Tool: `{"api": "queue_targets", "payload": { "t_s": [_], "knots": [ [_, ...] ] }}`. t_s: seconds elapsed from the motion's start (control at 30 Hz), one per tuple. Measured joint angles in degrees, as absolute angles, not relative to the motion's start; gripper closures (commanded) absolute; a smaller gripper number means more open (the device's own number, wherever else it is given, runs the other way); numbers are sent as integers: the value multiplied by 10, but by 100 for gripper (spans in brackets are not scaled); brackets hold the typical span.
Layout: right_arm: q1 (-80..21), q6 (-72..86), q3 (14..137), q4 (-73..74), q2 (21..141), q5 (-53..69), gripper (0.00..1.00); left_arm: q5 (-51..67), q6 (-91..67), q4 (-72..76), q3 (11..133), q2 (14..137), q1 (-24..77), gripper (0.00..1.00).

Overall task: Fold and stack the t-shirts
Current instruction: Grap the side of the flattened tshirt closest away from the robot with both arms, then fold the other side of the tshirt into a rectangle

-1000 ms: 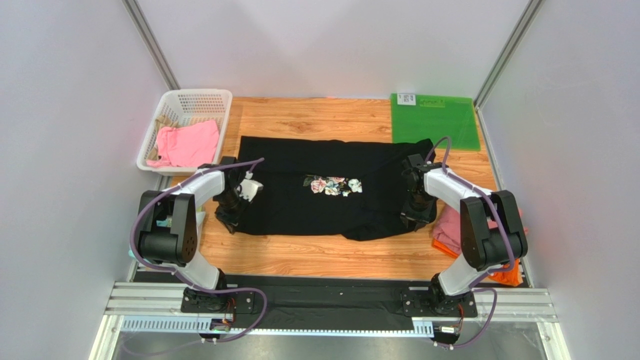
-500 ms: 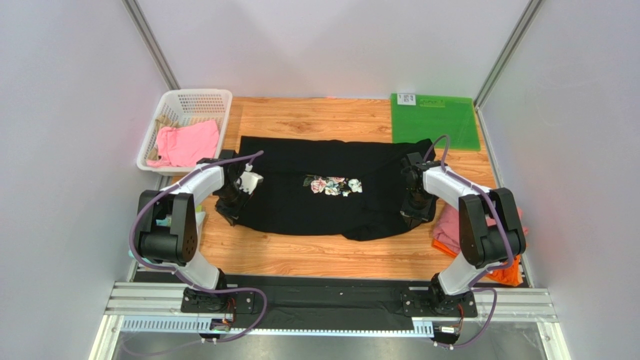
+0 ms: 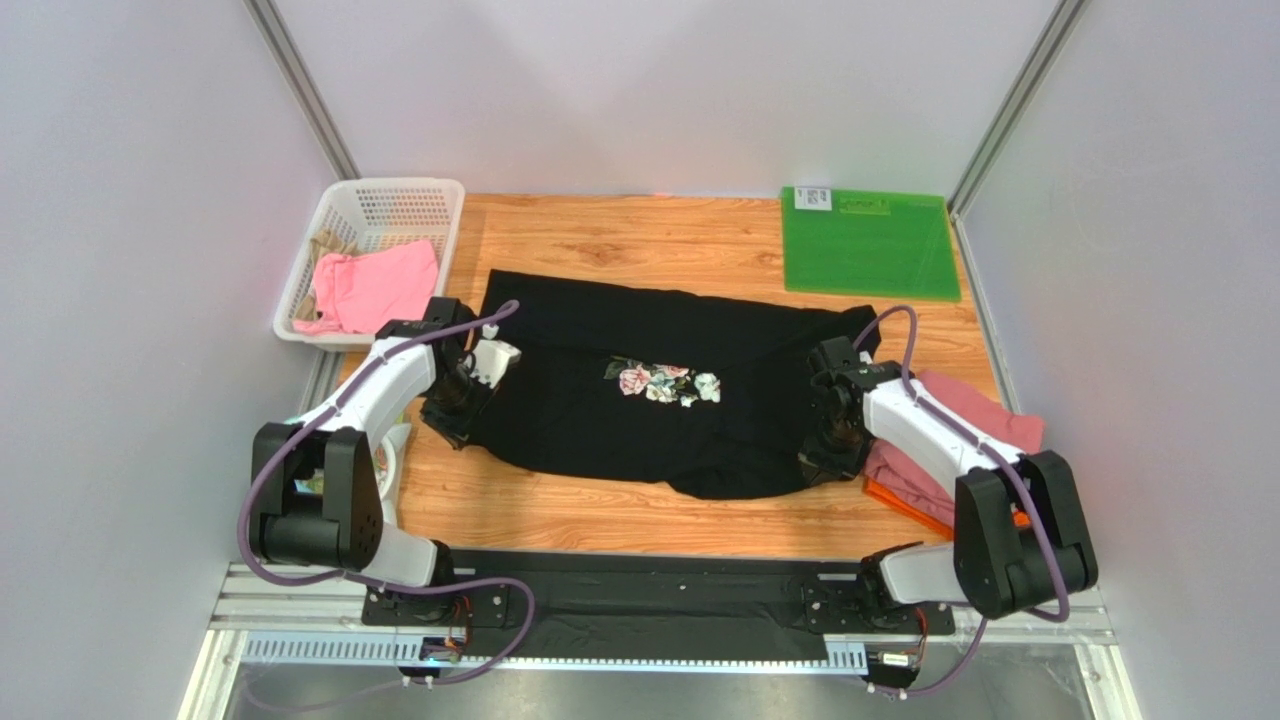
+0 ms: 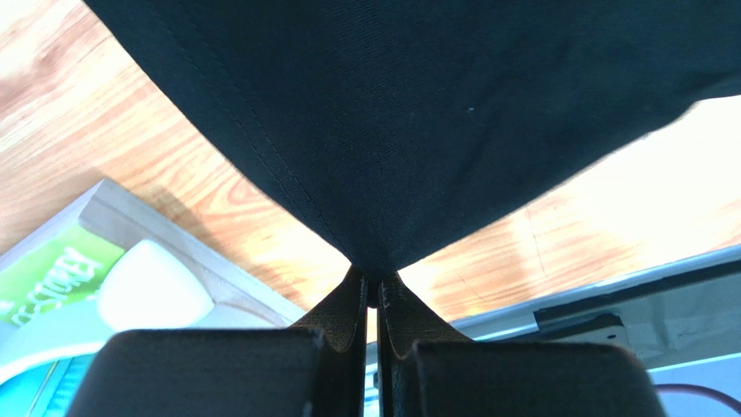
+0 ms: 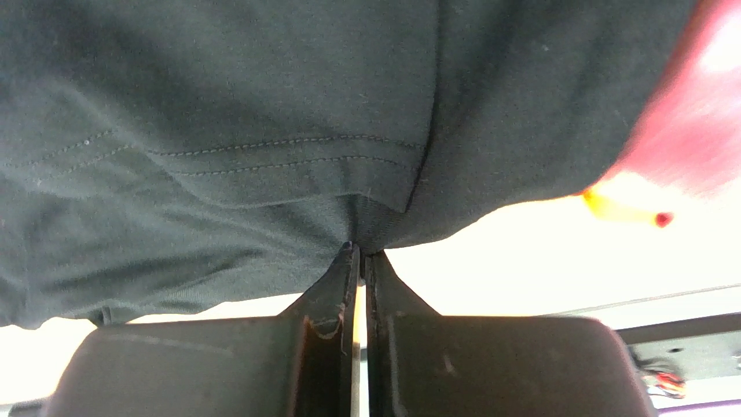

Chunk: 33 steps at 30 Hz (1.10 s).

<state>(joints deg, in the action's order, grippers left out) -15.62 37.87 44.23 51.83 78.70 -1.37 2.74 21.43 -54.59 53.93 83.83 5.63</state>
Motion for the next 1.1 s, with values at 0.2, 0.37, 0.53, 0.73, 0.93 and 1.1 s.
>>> {"api": "queue_targets", "payload": {
  "t_s": [0.2,0.37,0.53,0.73,0.93,1.1],
  "knots": [
    [-171,418,401,531,730,15,100,28,215,-559,534,814,56,100],
    [-171,438,405,558,689,14,100,27,216,-568,529,801,56,100],
    [-168,441,467,590,693,3,100,23,223,-576,538,801,56,100],
    [-123,429,536,587,760,0,100,10,234,-586,657,875,55,100],
    [-55,409,583,566,874,1,100,1,236,-586,860,1037,52,100],
    [-24,404,630,543,960,13,98,-12,236,-591,955,1141,52,100]
  ]
}}
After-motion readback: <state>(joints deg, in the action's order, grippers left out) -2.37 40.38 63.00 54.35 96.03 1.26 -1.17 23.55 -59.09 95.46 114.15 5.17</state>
